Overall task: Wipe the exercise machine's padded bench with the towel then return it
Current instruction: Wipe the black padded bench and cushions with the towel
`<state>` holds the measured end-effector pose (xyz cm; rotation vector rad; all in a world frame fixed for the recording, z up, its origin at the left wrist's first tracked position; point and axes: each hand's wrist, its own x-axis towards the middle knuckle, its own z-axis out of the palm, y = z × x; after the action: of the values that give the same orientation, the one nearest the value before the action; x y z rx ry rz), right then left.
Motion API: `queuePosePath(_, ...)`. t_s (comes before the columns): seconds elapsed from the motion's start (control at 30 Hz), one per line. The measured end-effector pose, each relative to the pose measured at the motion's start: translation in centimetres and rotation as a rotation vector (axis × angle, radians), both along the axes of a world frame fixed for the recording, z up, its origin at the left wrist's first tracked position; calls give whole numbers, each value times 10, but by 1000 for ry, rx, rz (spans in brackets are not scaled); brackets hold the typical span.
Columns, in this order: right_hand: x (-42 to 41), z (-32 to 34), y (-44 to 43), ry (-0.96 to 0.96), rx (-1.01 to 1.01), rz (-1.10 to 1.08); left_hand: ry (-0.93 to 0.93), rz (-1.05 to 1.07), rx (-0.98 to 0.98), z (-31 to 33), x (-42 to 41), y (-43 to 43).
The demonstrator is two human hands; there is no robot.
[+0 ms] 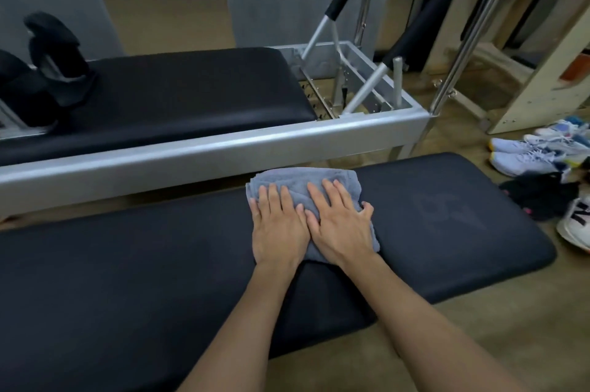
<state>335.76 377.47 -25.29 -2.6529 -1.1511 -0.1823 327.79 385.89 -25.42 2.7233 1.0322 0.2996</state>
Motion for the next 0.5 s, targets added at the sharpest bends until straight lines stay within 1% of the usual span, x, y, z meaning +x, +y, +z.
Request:
queuePosePath(0.07,0,0,-8,14,-10,-63,-12,-42,-26,3,4,-3)
queuePosePath(0.13,-3,5,-10,13,-14,-94,-47,-70,-116,7,0,-2)
queuePosePath(0.23,-9,9,-9,-50,-30,-120,-182,-110,-310,13,-11,-1)
queuePosePath(0.3,-15,11,-8,-80,-46,-152,-273,-134,-364,16,-16,-1)
queuePosePath(0.37,-17,11,-4,-84,-61,-189,-283,-119,-350,12,-15,-1)
queuePosePath(0.43,-17,8,-1,-98,-72,-209,-217,-85,-252,10,-13,-1)
queuePosePath(0.5,-13,3,-1,-156,-69,-192,-210,-70,-183,7,-7,-1)
